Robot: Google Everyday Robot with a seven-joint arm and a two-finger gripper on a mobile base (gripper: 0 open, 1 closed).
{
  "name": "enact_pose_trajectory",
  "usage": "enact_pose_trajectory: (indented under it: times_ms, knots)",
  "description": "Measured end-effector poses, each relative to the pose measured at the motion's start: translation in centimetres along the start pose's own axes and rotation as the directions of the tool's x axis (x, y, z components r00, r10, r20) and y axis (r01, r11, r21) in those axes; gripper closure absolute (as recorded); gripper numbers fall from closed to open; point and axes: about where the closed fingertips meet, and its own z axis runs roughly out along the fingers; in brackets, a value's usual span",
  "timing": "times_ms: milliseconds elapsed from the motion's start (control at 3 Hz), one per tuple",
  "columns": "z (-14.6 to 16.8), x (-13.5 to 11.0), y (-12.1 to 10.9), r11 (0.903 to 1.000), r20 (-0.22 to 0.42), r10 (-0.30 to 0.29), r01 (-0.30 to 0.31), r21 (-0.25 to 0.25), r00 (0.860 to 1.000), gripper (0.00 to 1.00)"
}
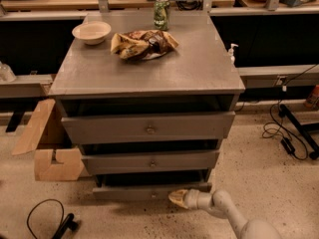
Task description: Close bottom drawer
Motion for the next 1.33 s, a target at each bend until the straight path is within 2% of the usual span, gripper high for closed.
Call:
enact_pose_trajectory:
  times_ms: [333, 667, 1000, 1333]
  knots:
    - [-0.1, 0.0, 0.2, 1.0000, 0.000, 0.000, 0.000, 0.000, 1.000, 1.00]
    - [0.2, -0.1, -2.1, 0.9999, 0.000, -0.005, 0.005, 0.016, 1.000, 1.00]
    - [0.1, -0.1, -2.1, 0.9998, 0.000, -0.006, 0.006, 0.017, 1.000, 1.00]
    - [0.4, -0.2, -4.1, 0.9997, -0.006, -0.005, 0.005, 0.023, 1.000, 1.00]
